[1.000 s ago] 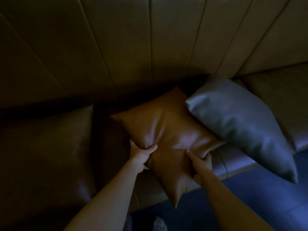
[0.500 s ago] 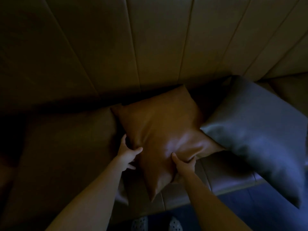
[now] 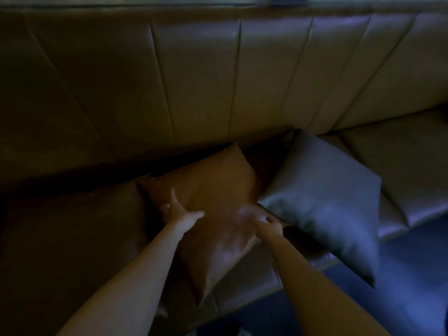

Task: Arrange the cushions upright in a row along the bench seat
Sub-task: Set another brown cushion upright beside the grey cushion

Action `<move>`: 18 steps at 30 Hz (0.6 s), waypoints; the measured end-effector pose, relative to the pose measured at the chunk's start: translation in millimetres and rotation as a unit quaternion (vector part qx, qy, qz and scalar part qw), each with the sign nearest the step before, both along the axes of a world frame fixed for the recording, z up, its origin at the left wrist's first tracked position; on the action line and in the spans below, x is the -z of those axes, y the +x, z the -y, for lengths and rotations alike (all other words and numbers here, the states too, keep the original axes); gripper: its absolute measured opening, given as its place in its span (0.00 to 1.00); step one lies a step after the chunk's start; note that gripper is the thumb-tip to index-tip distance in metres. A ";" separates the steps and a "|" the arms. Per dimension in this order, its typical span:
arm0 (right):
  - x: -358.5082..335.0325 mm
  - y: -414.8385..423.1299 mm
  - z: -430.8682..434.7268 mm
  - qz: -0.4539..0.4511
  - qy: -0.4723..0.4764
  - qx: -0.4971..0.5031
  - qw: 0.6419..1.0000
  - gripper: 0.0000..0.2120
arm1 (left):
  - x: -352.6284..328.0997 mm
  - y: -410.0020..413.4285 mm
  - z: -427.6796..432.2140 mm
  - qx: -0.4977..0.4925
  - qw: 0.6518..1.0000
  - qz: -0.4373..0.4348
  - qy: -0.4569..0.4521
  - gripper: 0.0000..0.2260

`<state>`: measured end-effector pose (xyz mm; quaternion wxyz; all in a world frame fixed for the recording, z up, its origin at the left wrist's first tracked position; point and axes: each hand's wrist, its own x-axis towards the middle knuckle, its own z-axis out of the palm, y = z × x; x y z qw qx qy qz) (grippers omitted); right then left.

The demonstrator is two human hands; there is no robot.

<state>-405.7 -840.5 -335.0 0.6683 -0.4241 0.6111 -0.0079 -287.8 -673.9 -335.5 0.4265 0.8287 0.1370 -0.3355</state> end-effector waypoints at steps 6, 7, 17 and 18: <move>-31.5 -10.2 73.1 0.004 -0.094 -0.061 0.994 0.38 | -25.7 -17.0 85.2 0.095 0.993 -0.012 -0.069 0.45; -33.6 -14.4 92.8 0.002 -0.099 -0.063 0.993 0.37 | -27.6 -22.5 102.6 0.105 0.991 -0.014 -0.079 0.45; 5.3 -74.8 286.8 -0.051 -0.172 -0.042 0.983 0.38 | 6.3 -40.9 276.1 0.198 0.980 -0.003 0.027 0.58; 8.5 -85.2 300.8 -0.078 -0.177 -0.048 0.980 0.38 | 15.4 -38.0 287.6 0.204 0.978 -0.003 0.049 0.62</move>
